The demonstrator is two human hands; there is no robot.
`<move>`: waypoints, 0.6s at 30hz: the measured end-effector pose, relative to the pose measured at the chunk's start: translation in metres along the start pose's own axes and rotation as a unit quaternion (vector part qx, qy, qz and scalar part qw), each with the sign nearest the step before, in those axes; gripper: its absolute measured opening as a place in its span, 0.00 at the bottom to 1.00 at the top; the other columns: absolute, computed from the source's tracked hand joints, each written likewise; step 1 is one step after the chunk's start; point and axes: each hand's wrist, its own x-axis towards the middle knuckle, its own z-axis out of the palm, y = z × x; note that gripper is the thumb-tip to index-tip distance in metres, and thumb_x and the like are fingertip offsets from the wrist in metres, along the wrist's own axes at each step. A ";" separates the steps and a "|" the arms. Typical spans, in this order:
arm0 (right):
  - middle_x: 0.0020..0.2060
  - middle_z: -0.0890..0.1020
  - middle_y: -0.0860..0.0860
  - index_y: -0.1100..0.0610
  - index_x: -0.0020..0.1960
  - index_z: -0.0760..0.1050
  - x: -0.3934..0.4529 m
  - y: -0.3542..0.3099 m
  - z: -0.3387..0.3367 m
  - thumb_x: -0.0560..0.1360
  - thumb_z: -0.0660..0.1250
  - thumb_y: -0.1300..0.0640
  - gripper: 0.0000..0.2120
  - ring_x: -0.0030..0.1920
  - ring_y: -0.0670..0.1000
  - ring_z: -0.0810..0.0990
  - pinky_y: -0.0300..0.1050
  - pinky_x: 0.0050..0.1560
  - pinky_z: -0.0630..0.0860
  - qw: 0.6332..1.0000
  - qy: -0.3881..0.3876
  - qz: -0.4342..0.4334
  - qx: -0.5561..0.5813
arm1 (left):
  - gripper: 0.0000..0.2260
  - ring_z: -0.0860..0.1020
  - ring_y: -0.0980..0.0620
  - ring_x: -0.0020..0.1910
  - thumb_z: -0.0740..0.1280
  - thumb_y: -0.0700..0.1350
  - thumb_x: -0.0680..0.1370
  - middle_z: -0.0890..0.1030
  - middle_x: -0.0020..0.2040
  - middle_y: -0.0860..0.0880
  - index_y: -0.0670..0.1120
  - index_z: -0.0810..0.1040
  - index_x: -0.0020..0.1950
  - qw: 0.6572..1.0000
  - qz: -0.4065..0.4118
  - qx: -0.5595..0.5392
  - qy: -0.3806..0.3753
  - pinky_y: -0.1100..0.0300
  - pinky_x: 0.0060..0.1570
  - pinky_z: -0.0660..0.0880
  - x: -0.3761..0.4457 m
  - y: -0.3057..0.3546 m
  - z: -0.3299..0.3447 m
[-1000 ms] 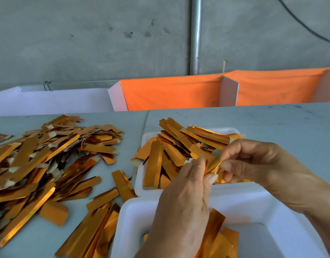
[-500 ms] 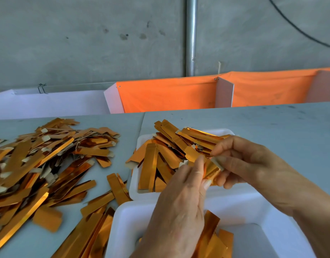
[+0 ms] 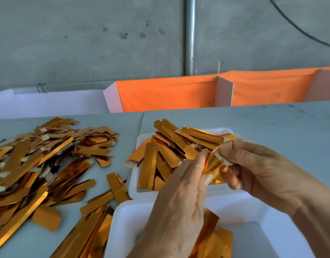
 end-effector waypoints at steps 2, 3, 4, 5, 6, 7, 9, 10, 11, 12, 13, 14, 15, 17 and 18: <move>0.27 0.75 0.51 0.56 0.34 0.80 0.000 0.000 -0.001 0.71 0.70 0.54 0.09 0.25 0.46 0.71 0.36 0.25 0.70 1.000 -0.018 0.019 0.013 | 0.25 0.71 0.63 0.56 0.44 0.60 0.76 0.70 0.57 0.62 0.63 0.55 0.74 1.000 0.006 0.004 0.001 0.69 0.54 0.67 0.000 0.000 0.001; 0.27 0.74 0.51 0.56 0.34 0.80 0.000 0.000 0.000 0.71 0.68 0.53 0.09 0.24 0.46 0.71 0.36 0.25 0.70 0.999 -0.020 0.028 0.025 | 0.24 0.70 0.63 0.56 0.44 0.60 0.78 0.70 0.56 0.63 0.63 0.54 0.74 1.000 0.009 0.007 -0.002 0.69 0.54 0.67 0.000 0.001 0.001; 0.27 0.74 0.51 0.56 0.35 0.79 0.001 0.001 0.000 0.71 0.67 0.52 0.10 0.24 0.46 0.70 0.36 0.25 0.69 0.998 -0.020 0.037 0.039 | 0.23 0.70 0.63 0.56 0.43 0.60 0.78 0.70 0.55 0.63 0.63 0.54 0.74 1.000 0.011 0.009 -0.005 0.70 0.53 0.67 0.000 0.001 0.002; 0.27 0.74 0.51 0.57 0.35 0.79 0.001 0.001 0.000 0.71 0.66 0.52 0.10 0.24 0.46 0.70 0.36 0.24 0.69 0.998 -0.019 0.045 0.051 | 0.24 0.70 0.63 0.55 0.44 0.60 0.77 0.69 0.54 0.63 0.64 0.54 0.74 1.000 0.010 0.009 -0.013 0.71 0.53 0.67 0.000 0.001 0.002; 0.26 0.73 0.51 0.57 0.35 0.79 0.001 0.002 0.000 0.72 0.65 0.53 0.11 0.23 0.45 0.70 0.36 0.24 0.69 0.997 -0.019 0.050 0.061 | 0.24 0.70 0.64 0.56 0.44 0.59 0.76 0.69 0.55 0.63 0.65 0.54 0.73 1.000 0.011 0.008 -0.015 0.71 0.54 0.67 0.001 0.002 0.002; 0.26 0.73 0.51 0.57 0.35 0.79 0.001 0.002 0.000 0.72 0.65 0.53 0.11 0.23 0.45 0.70 0.36 0.24 0.69 0.996 -0.021 0.055 0.067 | 0.24 0.70 0.64 0.56 0.45 0.59 0.76 0.69 0.56 0.63 0.65 0.53 0.73 1.000 0.008 0.006 -0.018 0.71 0.55 0.67 0.001 0.002 0.002; 0.26 0.73 0.51 0.57 0.35 0.79 0.001 0.001 0.000 0.73 0.64 0.54 0.11 0.23 0.45 0.70 0.36 0.23 0.69 0.995 -0.025 0.065 0.076 | 0.24 0.71 0.63 0.57 0.45 0.59 0.75 0.69 0.58 0.64 0.66 0.53 0.73 1.000 0.001 -0.001 -0.026 0.69 0.56 0.68 0.001 0.003 0.001; 0.26 0.73 0.51 0.57 0.35 0.79 0.001 0.001 0.000 0.73 0.64 0.54 0.11 0.23 0.45 0.70 0.36 0.23 0.68 0.994 -0.026 0.071 0.079 | 0.24 0.71 0.63 0.57 0.45 0.59 0.75 0.69 0.59 0.64 0.66 0.52 0.73 0.999 -0.003 -0.005 -0.032 0.70 0.56 0.68 0.001 0.003 0.001; 0.27 0.73 0.51 0.57 0.36 0.80 0.001 0.000 0.000 0.73 0.64 0.54 0.11 0.23 0.45 0.70 0.36 0.23 0.68 0.993 -0.027 0.077 0.082 | 0.24 0.71 0.63 0.56 0.45 0.59 0.75 0.69 0.58 0.63 0.66 0.52 0.72 0.999 -0.006 -0.011 -0.034 0.70 0.55 0.68 0.000 0.003 0.000; 0.27 0.73 0.51 0.57 0.36 0.80 0.001 0.000 0.000 0.72 0.64 0.54 0.10 0.22 0.45 0.70 0.36 0.23 0.68 0.992 -0.027 0.083 0.086 | 0.23 0.71 0.63 0.55 0.45 0.58 0.76 0.69 0.58 0.63 0.66 0.52 0.72 1.000 0.000 -0.010 -0.029 0.71 0.54 0.68 0.000 0.002 0.000; 0.28 0.73 0.52 0.58 0.37 0.80 0.002 0.000 0.000 0.72 0.65 0.54 0.10 0.22 0.45 0.70 0.36 0.22 0.68 0.992 -0.027 0.089 0.091 | 0.22 0.72 0.62 0.54 0.45 0.58 0.76 0.69 0.57 0.62 0.66 0.51 0.71 0.999 -0.002 -0.012 -0.033 0.71 0.53 0.68 0.000 0.003 -0.001; 0.28 0.73 0.52 0.58 0.38 0.79 0.002 0.001 0.000 0.72 0.65 0.54 0.09 0.22 0.45 0.70 0.35 0.22 0.68 0.991 -0.026 0.093 0.097 | 0.21 0.72 0.62 0.54 0.45 0.58 0.76 0.70 0.57 0.62 0.67 0.51 0.70 0.999 -0.007 -0.021 -0.038 0.72 0.53 0.68 0.000 0.004 -0.002; 0.28 0.73 0.52 0.58 0.38 0.79 0.001 0.001 0.000 0.72 0.65 0.54 0.09 0.22 0.45 0.70 0.35 0.22 0.68 0.990 -0.026 0.095 0.104 | 0.21 0.72 0.62 0.53 0.45 0.58 0.76 0.70 0.56 0.62 0.67 0.50 0.69 0.999 -0.011 -0.025 -0.041 0.73 0.52 0.68 0.000 0.005 -0.003; 0.28 0.73 0.53 0.59 0.39 0.79 0.001 0.002 0.000 0.72 0.65 0.54 0.09 0.22 0.45 0.70 0.36 0.21 0.68 0.989 -0.024 0.093 0.111 | 0.20 0.72 0.62 0.53 0.45 0.58 0.75 0.71 0.56 0.61 0.68 0.49 0.67 0.999 -0.017 -0.024 -0.044 0.73 0.52 0.68 0.002 0.004 -0.004; 0.28 0.74 0.53 0.58 0.38 0.79 0.001 0.002 0.001 0.72 0.65 0.54 0.10 0.22 0.45 0.70 0.36 0.21 0.68 0.989 -0.024 0.092 0.110 | 0.19 0.72 0.62 0.53 0.46 0.58 0.75 0.71 0.55 0.61 0.68 0.49 0.66 0.999 -0.012 -0.007 -0.042 0.72 0.52 0.68 0.001 0.002 -0.002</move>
